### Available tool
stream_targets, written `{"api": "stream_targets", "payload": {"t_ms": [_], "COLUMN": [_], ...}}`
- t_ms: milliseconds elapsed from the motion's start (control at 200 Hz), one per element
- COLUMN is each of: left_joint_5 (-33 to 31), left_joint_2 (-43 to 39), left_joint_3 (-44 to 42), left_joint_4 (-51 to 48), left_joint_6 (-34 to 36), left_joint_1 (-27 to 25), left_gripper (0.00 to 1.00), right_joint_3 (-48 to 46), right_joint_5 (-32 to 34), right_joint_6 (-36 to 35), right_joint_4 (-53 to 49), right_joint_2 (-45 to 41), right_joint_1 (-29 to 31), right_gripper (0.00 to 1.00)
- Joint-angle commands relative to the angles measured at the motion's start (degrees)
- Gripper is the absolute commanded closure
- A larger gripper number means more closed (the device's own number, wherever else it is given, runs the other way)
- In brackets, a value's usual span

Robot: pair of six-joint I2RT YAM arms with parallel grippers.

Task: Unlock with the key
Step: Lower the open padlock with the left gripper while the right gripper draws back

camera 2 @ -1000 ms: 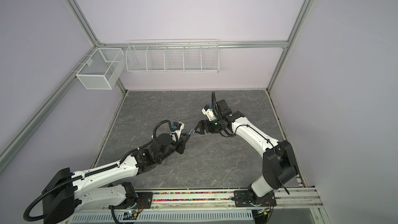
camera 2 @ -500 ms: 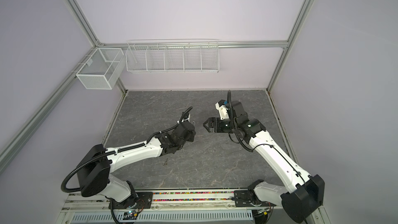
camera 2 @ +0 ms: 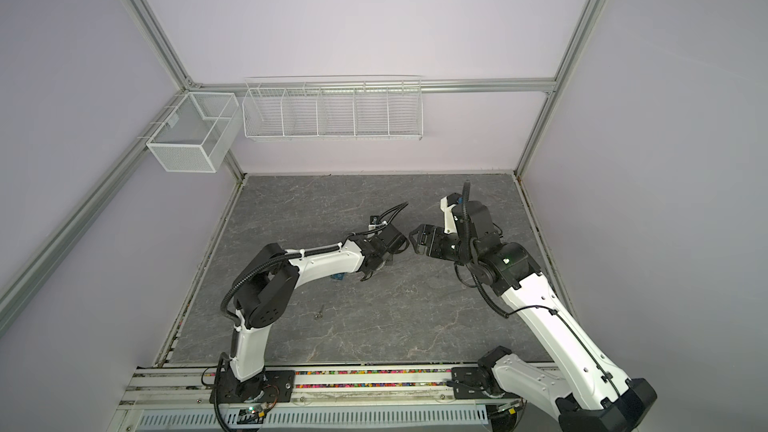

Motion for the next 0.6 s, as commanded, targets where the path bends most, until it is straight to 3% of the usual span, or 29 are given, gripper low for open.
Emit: {"api": "stream_targets", "payload": {"t_ms": [0, 445, 595], "left_joint_5": [0.85, 5.53, 6.23], "left_joint_2": [1.63, 4.20, 4.14], "left_joint_3": [2.64, 1.08, 0.98], "left_joint_4": [0.12, 0.40, -0.05], "left_joint_6": [-3.13, -6.41, -6.53], "left_joint_1": [1.26, 3.09, 3.09], "left_gripper": [1.00, 1.00, 0.77], "right_joint_3": [2.36, 5.77, 6.20], "right_joint_5": [0.17, -4.44, -5.36], "right_joint_6": [1.95, 3.44, 5.07], "right_joint_4": [-2.31, -1.88, -1.83], "right_joint_2": [-0.33, 1.05, 0.84], "right_joint_1": [0.36, 0.32, 0.37], "right_gripper": [0.12, 0.12, 0.12]}}
